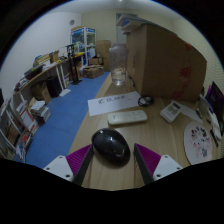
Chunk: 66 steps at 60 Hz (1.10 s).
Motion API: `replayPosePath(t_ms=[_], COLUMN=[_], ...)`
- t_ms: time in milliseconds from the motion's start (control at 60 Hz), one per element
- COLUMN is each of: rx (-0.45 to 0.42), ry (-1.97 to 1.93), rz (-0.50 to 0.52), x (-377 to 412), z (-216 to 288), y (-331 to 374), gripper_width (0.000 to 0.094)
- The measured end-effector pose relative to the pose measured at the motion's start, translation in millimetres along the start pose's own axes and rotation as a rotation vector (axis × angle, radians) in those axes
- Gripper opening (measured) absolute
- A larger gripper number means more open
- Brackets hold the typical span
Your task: Arrange mouse
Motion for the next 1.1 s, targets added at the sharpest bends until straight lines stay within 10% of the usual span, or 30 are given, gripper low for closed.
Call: replayPosePath(t_ms=[300,350,817,1100], rx=[-0.038,-0.041,0.031,-0.390], ry=[0.030,0.019,-0.049,-0.088], rz=[0.039,0.017,-0.032,-0.034], x=[1,2,11,-150], z=[16,15,3,146], y=[-20,-20,13,116], gripper_width=[0.0826,0.0657,0.0415,0.0415])
Point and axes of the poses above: the point between the fingertips, and its own axes, seen from behind it with the camera up: x to the left, z up, y backward, against the way the camera looks, the point moved 9 cm from there along y, backward, against the way the camera looks, and after that the axes turned 11 degrees about -z, right-handed, at the moved point
